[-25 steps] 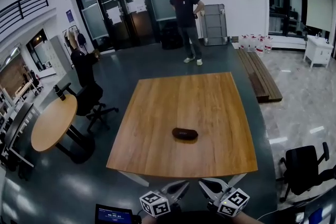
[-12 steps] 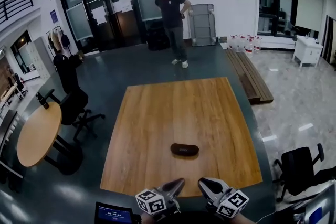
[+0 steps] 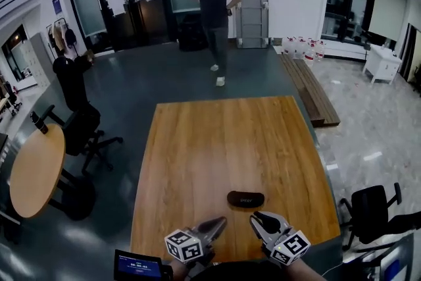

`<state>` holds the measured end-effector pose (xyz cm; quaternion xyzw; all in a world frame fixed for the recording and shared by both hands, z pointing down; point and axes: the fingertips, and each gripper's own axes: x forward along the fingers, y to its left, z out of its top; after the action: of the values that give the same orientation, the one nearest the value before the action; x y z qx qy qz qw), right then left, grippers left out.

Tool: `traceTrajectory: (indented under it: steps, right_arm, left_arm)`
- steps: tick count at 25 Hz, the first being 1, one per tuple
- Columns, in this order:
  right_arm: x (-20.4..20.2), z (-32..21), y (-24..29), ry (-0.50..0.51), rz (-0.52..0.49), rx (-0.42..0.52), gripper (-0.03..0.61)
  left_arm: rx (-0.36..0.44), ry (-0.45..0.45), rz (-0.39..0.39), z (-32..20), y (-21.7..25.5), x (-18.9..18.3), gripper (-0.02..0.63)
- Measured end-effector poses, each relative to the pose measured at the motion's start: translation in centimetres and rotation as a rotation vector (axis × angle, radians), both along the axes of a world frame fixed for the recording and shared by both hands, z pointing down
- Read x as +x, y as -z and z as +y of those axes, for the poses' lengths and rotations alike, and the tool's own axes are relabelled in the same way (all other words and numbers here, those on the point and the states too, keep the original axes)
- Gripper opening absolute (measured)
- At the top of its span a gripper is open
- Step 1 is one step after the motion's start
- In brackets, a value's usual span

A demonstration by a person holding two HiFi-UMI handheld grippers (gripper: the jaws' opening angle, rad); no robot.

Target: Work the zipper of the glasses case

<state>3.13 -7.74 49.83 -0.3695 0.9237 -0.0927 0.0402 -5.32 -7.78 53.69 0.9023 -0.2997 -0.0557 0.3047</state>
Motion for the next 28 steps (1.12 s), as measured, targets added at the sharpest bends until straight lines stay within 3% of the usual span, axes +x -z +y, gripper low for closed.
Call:
traceTrajectory:
  steps: [5,11,17,21,25,28]
  right_arm:
    - [0.7,-2.7,-4.9,0.038,0.304,0.004,0.081]
    - [1.4,-4.9,-12.5,0.184,0.657,0.005,0.135]
    - [1.1,-5.8,-17.3,0.375,0.775,0.025,0.202]
    - [-0.3,-8.5,-18.6,0.434,0.782,0.069,0.23]
    - [-1.5,-8.5,-19.4,0.518,0.827,0.061,0.316]
    - [-2.0,-8.1,-21.2,0.587,0.895,0.073,0.329]
  left_arm:
    - [-0.046,0.022,0.038,-1.3,-1.2,-0.2,0.003]
    - [-0.099,0.078,0.018,-1.6,-2.1,0.0,0.002]
    - [-0.145,0.181,-0.03,-0.4,-2.5,0.4,0.002]
    - [-0.148,0.249,-0.047,-1.9,-2.5,0.0,0.002]
    - [-0.177,0.275,-0.058,-1.9,-2.8,1.0,0.003]
    - [-0.185,0.28,-0.048,-2.1,-3.1,1.4,0.003]
